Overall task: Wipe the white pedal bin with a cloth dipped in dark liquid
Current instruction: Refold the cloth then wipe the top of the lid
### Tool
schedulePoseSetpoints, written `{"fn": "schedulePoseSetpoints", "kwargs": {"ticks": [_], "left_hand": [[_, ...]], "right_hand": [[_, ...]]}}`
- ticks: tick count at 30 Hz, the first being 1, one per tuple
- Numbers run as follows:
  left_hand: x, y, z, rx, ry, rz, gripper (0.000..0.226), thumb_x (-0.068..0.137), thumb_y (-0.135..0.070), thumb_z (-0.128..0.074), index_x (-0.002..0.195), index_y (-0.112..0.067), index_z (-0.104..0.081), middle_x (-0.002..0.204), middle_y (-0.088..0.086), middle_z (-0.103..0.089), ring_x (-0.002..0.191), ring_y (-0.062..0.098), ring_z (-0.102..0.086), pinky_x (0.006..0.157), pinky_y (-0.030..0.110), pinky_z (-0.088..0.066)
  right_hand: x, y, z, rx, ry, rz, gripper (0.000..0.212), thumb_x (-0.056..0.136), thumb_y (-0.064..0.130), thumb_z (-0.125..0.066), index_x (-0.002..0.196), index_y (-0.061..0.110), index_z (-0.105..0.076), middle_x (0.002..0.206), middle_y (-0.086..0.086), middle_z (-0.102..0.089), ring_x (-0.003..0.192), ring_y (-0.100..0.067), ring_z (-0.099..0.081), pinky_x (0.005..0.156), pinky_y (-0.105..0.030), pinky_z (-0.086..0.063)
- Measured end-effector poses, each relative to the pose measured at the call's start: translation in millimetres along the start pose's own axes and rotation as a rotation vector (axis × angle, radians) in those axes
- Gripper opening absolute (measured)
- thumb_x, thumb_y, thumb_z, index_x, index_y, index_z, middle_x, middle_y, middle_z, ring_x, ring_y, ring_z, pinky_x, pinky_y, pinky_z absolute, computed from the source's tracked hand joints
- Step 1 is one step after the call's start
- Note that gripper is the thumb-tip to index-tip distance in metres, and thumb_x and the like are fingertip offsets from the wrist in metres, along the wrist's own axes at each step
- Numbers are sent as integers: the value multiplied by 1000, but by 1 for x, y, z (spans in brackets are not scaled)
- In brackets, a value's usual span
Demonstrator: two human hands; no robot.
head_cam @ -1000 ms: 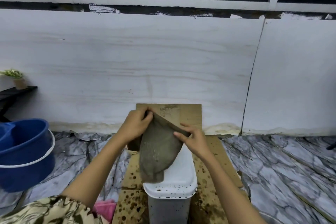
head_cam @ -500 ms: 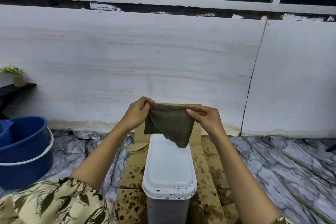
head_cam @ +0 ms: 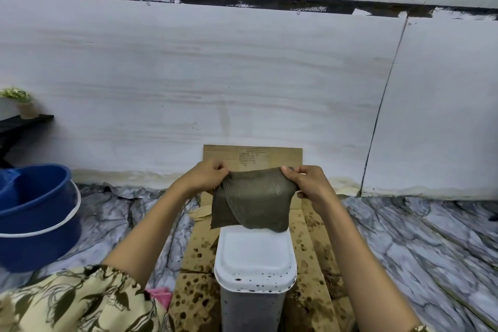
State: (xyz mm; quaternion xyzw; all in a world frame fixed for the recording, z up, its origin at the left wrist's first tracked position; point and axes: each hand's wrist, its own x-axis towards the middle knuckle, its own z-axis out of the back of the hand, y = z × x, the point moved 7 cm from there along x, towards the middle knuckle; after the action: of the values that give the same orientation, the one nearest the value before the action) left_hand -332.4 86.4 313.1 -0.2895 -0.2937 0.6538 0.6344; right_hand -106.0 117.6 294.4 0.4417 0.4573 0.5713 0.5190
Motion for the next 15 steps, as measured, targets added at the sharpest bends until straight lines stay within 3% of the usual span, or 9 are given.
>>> {"fn": "schedulePoseSetpoints", "kwargs": {"ticks": [3, 6, 8, 11, 15], "left_hand": [[-3, 1, -1, -73, 72, 21, 26, 99, -17, -41, 76, -11, -50, 64, 1, -49, 50, 9, -51, 45, 18, -43], [-4, 5, -1, -171, 112, 33, 23, 98, -17, -44, 80, -8, -57, 65, 1, -55, 45, 4, -56, 44, 17, -46], [1, 11, -5, -94, 64, 42, 23, 97, -16, -44, 80, -8, -57, 69, 3, -55, 53, 8, -57, 46, 18, -47], [9, 24, -21, 116, -29, 23, 19, 96, -9, -43, 83, -11, -56, 80, 4, -56, 71, 16, -54, 61, 27, -45], [4, 47, -42, 243, -39, -5, 18, 96, -9, -44, 87, -19, -55, 93, -1, -55, 88, 12, -49, 75, 24, -36]], "right_hand": [[-1, -1, 0, -41, 20, -16, 31, 85, 30, -70, 68, 12, -50, 77, -8, -52, 57, -13, -41, 47, -23, -31], [0, -3, 2, -1, 20, -40, 35, 82, 29, -73, 64, 12, -48, 75, -8, -51, 56, -13, -41, 44, -24, -31], [0, -13, 1, -6, -16, -74, 30, 81, 28, -74, 70, 12, -53, 76, -4, -57, 62, -13, -51, 48, -24, -37], [-1, -38, -9, -6, -57, -124, 18, 83, 21, -72, 89, 8, -62, 88, -7, -64, 84, -21, -61, 64, -30, -46], [-13, -71, -13, -53, 37, -160, 12, 80, 15, -75, 87, 8, -69, 87, 0, -68, 92, -16, -63, 76, -26, -45]]}}
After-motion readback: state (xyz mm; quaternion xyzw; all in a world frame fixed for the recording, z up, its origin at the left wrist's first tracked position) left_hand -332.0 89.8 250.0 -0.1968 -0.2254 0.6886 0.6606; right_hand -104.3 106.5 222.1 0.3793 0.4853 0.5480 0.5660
